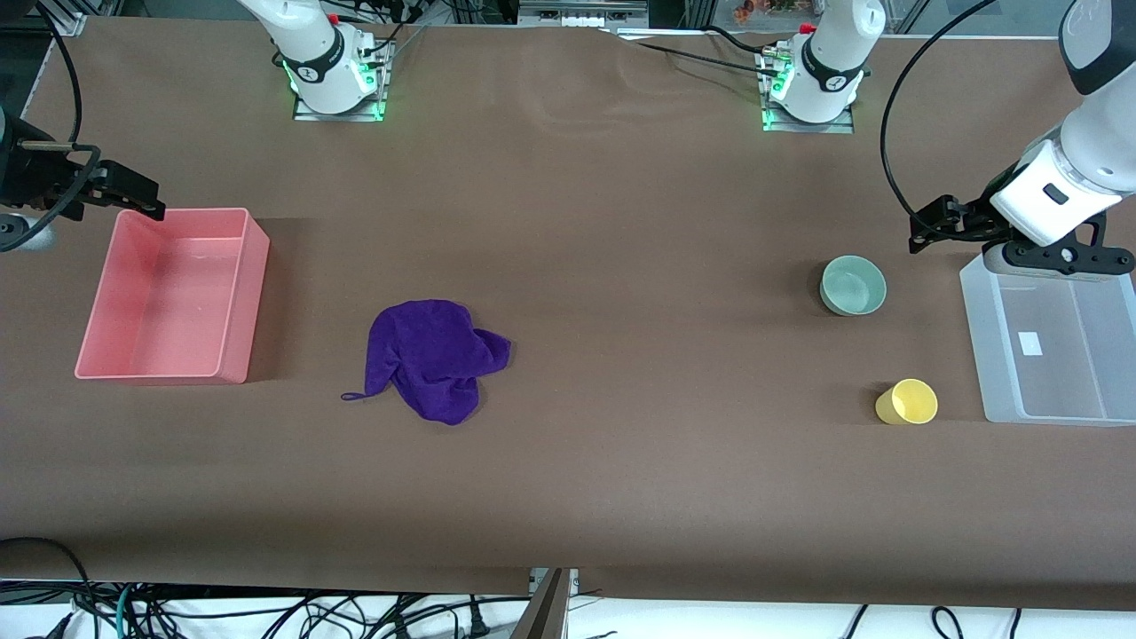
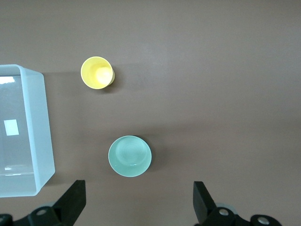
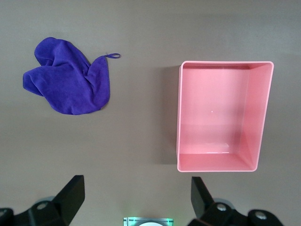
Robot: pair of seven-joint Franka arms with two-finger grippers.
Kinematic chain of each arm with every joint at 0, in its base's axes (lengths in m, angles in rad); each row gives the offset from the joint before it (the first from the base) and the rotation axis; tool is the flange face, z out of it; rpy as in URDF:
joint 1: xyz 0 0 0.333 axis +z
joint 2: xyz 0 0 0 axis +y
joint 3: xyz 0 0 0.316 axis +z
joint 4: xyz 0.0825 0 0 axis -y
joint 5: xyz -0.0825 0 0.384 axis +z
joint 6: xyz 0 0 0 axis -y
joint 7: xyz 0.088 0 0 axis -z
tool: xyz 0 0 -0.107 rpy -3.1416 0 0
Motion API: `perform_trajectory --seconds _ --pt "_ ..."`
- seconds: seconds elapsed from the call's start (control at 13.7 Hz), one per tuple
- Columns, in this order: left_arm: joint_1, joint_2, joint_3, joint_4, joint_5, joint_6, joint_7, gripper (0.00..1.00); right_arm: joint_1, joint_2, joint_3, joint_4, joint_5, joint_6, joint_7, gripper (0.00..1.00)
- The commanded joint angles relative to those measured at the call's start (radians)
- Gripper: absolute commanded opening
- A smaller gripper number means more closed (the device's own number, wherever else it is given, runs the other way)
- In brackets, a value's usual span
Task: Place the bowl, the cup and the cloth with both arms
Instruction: 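Reach the left gripper down to the pale green bowl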
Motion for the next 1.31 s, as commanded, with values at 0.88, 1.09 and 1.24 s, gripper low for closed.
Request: perform_trajectory --seconds 0.88,1.09,1.24 --pt "0.086 0.137 -0.003 -0.071 0.05 -0.116 0.005 1.0 0.002 -0.005 -0.006 0.009 -0.01 0.004 -0.023 1.0" --pt "0.096 0.169 -0.003 -0.199 0.093 0.063 0.013 1.0 0.01 0.025 -0.004 0.009 -0.036 0.007 -0.02 1.0" --pt "0.114 0.164 -0.003 -0.345 0.095 0.277 0.069 1.0 0.022 0.056 0.001 0.006 -0.046 0.015 -0.009 1.0"
